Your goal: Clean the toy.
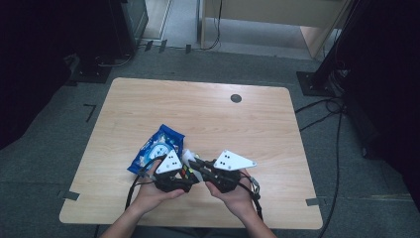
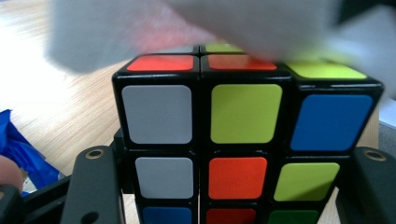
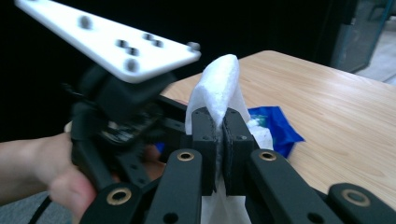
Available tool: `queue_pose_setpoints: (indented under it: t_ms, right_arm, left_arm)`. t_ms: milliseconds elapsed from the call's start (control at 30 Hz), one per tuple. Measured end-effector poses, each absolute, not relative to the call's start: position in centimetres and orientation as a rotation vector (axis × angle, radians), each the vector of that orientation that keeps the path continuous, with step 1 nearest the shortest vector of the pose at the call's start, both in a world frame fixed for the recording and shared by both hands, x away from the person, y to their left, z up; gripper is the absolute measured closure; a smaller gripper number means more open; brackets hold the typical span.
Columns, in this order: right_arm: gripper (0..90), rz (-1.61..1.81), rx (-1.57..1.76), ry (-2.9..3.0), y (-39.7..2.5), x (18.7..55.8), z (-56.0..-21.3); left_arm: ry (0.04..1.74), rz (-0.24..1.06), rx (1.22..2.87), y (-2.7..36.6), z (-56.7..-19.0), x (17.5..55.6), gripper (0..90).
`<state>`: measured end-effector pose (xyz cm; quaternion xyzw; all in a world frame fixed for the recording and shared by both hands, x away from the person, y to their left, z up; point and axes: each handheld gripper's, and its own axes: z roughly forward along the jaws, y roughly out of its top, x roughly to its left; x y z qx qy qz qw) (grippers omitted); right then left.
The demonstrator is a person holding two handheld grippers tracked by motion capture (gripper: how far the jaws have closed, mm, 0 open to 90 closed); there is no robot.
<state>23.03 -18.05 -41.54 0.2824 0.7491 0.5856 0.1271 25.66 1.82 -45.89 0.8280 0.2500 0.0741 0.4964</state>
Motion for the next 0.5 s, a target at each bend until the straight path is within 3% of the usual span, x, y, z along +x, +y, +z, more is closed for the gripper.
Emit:
queue_pose_setpoints:
  t_ms: [500]
  right_arm:
    - [86.5, 1.547, 1.014, 2.08, -21.4, 25.3, -43.9]
  left_arm:
    - [0.582, 0.182, 1.988, 2.4, -45.3, 25.7, 33.7]
